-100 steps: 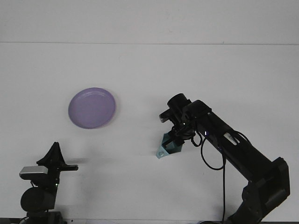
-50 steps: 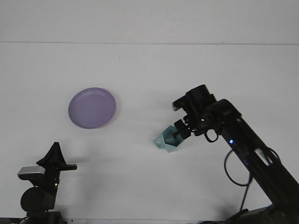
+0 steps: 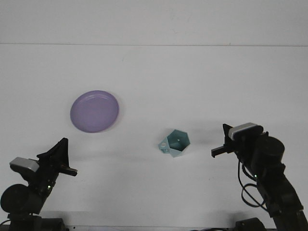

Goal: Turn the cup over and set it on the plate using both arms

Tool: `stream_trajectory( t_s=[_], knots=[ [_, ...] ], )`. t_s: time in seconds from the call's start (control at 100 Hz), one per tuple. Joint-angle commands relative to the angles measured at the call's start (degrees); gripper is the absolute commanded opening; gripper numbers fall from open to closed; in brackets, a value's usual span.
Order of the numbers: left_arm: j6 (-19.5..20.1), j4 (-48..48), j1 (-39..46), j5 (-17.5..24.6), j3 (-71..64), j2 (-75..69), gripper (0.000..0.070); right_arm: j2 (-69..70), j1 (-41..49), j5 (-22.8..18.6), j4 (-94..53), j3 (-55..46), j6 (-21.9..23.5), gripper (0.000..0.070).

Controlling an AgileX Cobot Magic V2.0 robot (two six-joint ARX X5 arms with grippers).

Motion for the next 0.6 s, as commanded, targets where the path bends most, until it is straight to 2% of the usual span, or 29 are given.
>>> stream_trajectory(
  t_s=[0.0,0.16,0.4,0.59],
  knots=[
    [0.2,-0.1,-0.5,3.5,5.0,5.4,0.0013,-3.7,-0.5,-0.9,3.7,-4.0,0.9,0.0],
    [3.5,-4.9,-4.5,9.0,18.1,20.7,0.0013,-11.8,-1.0,-0.9,8.5,-11.4,1.7,0.0],
    [13.8,-21.6,-16.1,9.1,39.7,43.8,0.0012,-15.1,-1.0,-0.8,8.0,-13.5,1.6,0.0],
    [18.2,-34.2,-24.0,8.9,56.1,60.7,0.0027,-15.1,-1.0,-0.9,7.9,-13.5,1.6,0.0]
  ],
)
